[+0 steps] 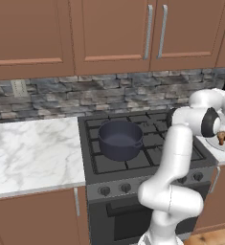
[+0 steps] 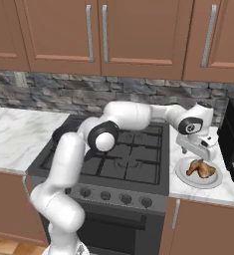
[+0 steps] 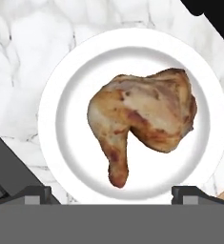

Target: Retrieve the frozen meat and place it in the pot on a burner. Then turn the burner on.

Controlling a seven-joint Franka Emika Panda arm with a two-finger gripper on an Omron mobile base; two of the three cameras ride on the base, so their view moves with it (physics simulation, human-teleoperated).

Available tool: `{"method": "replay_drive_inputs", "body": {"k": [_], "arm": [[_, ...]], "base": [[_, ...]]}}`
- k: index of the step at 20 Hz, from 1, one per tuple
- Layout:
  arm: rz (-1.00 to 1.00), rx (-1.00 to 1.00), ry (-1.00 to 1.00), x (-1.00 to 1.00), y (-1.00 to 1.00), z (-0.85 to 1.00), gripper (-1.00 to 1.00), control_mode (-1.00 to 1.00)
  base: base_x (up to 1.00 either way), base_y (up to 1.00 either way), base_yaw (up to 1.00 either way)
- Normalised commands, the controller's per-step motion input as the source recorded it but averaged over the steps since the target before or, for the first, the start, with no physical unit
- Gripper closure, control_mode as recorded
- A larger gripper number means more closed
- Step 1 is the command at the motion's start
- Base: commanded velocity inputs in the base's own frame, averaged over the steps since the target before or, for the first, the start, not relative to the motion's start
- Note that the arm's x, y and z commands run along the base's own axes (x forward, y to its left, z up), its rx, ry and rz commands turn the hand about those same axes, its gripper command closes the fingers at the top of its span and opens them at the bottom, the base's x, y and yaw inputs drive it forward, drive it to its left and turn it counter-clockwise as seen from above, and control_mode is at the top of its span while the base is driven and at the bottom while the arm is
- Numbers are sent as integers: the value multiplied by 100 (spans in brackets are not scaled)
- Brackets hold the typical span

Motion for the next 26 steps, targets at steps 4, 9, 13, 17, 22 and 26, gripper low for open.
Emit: {"method": "replay_drive_inputs", "body": {"k": [4, 9, 13, 17, 22, 26], "arm": [[-1, 0, 10, 7, -21, -37, -100, -100], [-1, 0, 10, 0, -3, -32, -100, -100], [-4, 0, 7, 0, 0, -27, -100, -100], [-4, 0, 8, 0, 0, -28, -100, -100], [-4, 0, 2, 1, 0, -27, -100, -100], [-4, 0, 0, 1, 0, -29, -100, -100]], "base": [[0, 0, 0], [0, 0, 0], [0, 0, 0], [0, 0, 0], [0, 0, 0], [0, 0, 0]]}}
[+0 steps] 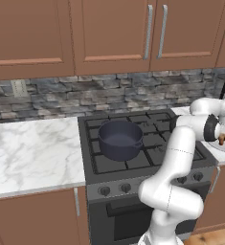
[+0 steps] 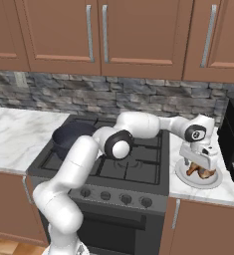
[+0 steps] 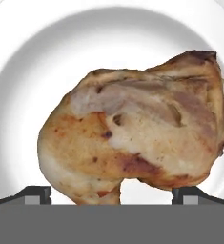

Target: Retrieve the frozen meat and place it in the pot on a burner. Then turn the burner on.

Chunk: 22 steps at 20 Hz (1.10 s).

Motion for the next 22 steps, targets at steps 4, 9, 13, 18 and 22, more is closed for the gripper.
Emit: {"method": "replay_drive_inputs", "body": {"k": [4, 9, 13, 18, 22], "arm": [[-4, 0, 0, 3, 0, -30, -100, -100], [-11, 2, 0, 19, 11, -26, -100, -100], [-12, 1, 0, 6, 4, -21, -100, -100], [-10, 1, 7, 1, 0, -25, -100, -100], [-11, 2, 13, 0, 0, -35, 100, -100]], "base": [[0, 0, 0], [0, 0, 0], [0, 0, 0], [0, 0, 0], [0, 0, 0]]}}
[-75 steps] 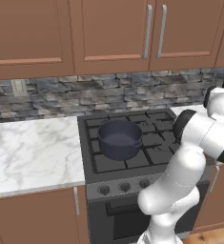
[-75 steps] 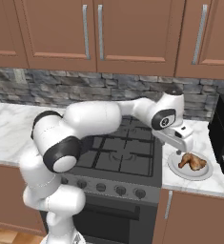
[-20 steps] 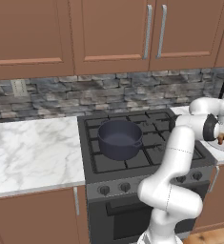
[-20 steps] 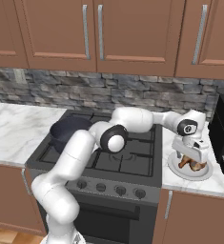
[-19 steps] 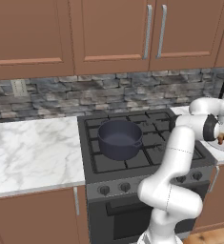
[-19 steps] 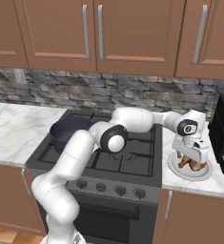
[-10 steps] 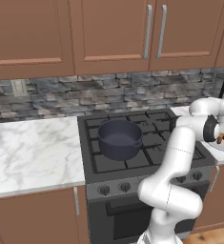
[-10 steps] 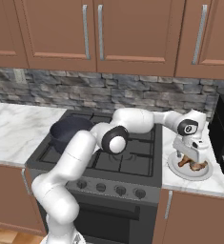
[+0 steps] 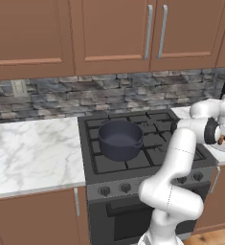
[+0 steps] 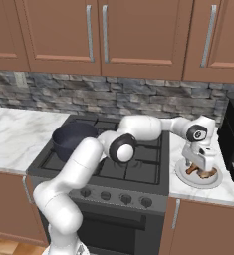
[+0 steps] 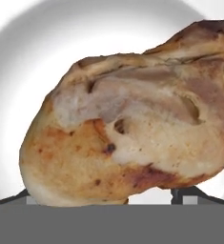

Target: Retrieve the frozen meat and place it in the pot on a burner. Then turn the burner on.

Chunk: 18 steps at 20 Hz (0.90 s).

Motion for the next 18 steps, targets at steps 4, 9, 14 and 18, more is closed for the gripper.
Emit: {"method": "replay_drive_inputs", "body": {"k": [4, 9, 14, 18], "arm": [[-10, 2, 10, 0, 4, -40, 100, -100], [-12, 1, 1, 0, 1, -32, 100, -100], [-13, 0, -5, 0, 2, -13, 100, -100], [-6, 0, -20, 0, 9, 2, 100, -100]], "base": [[0, 0, 0], [0, 0, 0], [0, 0, 0], [0, 0, 0]]}}
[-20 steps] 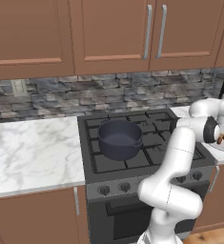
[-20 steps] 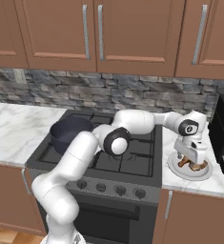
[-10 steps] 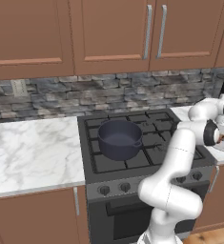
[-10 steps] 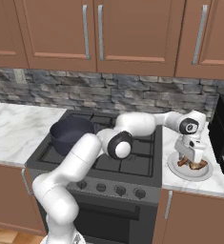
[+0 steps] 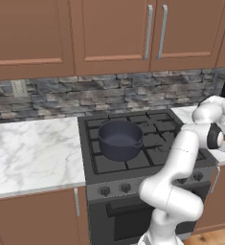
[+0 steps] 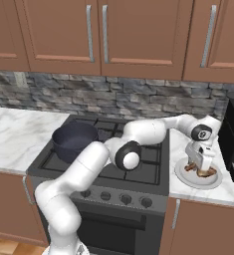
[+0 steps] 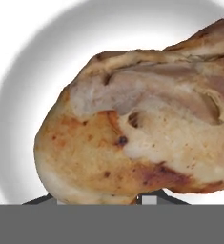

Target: Retrieve the frozen meat and place it in the pot on a burner. Then turn the burner on.

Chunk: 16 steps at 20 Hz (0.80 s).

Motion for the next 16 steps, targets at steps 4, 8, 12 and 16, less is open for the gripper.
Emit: {"method": "replay_drive_inputs", "body": {"k": [4, 8, 12, 16], "arm": [[0, 0, -33, 0, 42, 12, 100, -100], [0, 0, -30, -17, 37, 0, 100, -100], [0, -9, -35, -25, 39, 0, 100, -100], [0, -13, -52, -28, 64, 12, 100, -100]], "base": [[0, 0, 0], [0, 0, 0], [0, 0, 0], [0, 0, 0]]}}
